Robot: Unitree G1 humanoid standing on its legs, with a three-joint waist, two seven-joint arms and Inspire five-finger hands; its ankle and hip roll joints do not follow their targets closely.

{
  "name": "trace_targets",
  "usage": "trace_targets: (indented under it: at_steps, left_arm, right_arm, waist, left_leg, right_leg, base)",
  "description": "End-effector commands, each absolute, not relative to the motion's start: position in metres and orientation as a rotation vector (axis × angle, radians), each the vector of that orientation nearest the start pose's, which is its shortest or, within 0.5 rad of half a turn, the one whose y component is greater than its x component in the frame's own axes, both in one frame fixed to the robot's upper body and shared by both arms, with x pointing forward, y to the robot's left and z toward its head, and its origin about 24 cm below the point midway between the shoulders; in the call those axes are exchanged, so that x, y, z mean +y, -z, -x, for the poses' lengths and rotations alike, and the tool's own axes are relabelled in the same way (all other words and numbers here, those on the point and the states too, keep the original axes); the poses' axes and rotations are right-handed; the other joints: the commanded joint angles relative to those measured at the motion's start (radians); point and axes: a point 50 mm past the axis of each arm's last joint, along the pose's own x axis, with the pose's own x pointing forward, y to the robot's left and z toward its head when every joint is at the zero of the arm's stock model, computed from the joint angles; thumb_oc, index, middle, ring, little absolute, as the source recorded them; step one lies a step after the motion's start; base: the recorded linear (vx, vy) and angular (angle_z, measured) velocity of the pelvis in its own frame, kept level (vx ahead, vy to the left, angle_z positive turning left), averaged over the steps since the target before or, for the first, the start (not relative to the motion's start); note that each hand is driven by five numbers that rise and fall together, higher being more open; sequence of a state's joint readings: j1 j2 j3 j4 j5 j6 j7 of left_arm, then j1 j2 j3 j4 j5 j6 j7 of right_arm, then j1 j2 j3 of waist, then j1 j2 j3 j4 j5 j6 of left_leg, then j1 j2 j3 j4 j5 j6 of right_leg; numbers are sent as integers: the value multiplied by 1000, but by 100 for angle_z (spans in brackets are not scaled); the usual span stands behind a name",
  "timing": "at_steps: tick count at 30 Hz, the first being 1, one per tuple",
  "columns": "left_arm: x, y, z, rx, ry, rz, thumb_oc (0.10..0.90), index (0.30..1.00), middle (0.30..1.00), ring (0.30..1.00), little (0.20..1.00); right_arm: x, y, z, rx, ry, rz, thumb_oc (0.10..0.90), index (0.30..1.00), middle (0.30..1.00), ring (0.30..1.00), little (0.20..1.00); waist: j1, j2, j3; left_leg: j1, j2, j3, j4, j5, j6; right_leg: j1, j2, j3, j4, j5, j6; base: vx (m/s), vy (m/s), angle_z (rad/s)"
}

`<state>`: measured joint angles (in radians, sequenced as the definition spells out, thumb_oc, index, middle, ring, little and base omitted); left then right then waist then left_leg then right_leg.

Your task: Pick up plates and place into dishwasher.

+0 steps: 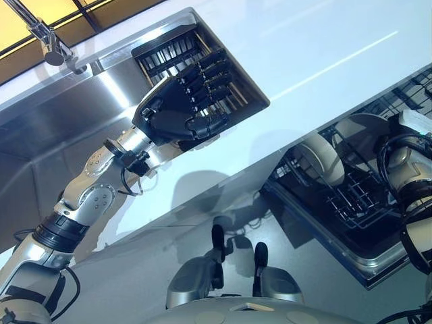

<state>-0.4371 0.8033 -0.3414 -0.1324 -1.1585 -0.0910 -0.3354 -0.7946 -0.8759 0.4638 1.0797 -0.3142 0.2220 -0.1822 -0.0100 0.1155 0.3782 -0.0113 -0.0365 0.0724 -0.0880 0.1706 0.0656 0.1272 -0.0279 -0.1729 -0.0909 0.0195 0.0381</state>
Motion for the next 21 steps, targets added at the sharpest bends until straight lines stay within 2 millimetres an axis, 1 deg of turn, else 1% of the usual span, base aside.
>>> trace_targets:
  at_steps: [1,3,4,5,9,13,16,21]
  left_arm:
    - [146,-250,-276,-622,917,331,800,900,900,900,900]
    - [146,-249,-275,-623,916,338,800,900,900,900,900]
    - [146,-248,-275,-623,913,339,800,900,900,900,900]
    - [146,-248,-275,-623,911,338,800,900,900,900,900]
    - [147,-246,-274,-619,911,334,800,900,900,900,900]
    - [148,-242,-272,-612,917,332,800,900,900,900,900]
    - [152,-238,-272,-605,898,334,800,900,900,900,900]
    - [160,-233,-272,-597,866,334,800,900,900,900,900]
  right_arm:
    - [-377,-148,-338,453,488,1344,100,300,300,300,200]
    - [-376,-140,-337,462,473,1329,100,300,300,300,200]
    - [-376,-136,-336,467,468,1319,207,392,392,392,307]
    - [-375,-133,-335,476,464,1315,800,900,900,900,900]
    - [-377,-130,-331,463,485,1303,800,900,900,900,900]
    - [-379,-137,-329,408,526,1272,800,900,900,900,900]
    - [-380,-153,-327,336,558,1234,800,900,900,900,900]
    - [-388,-183,-315,207,641,1265,800,900,900,900,900]
  waist:
    - [12,-10,-14]
    - [11,-13,-13]
    - [9,-15,-14]
    - [7,-17,-14]
    - [1,-28,-20]
    - [-4,-38,-31]
    - [-17,-53,-41]
    - [-43,-73,-59]
  left_leg:
    - [75,-23,-4,21,-150,-41]
    - [80,-20,1,21,-151,-43]
    - [83,-19,3,20,-152,-43]
    - [86,-19,4,21,-153,-42]
    - [104,-16,8,19,-157,-43]
    - [117,-13,12,16,-161,-42]
    - [129,-11,19,14,-165,-41]
    - [146,-8,34,11,-173,-41]
  right_leg:
    - [-104,7,3,119,-5,12]
    - [-101,8,6,121,-5,13]
    - [-100,8,7,120,-5,13]
    - [-98,8,8,121,-6,13]
    - [-84,12,13,120,-4,15]
    - [-74,15,17,118,-5,17]
    - [-66,22,23,117,-7,18]
    - [-58,31,35,115,-10,21]
  base:
    - [0,0,0]
    - [0,0,0]
    - [0,0,0]
    - [0,0,0]
    - [0,0,0]
    - [0,0,0]
    - [11,11,-1]
    - [28,34,-9]
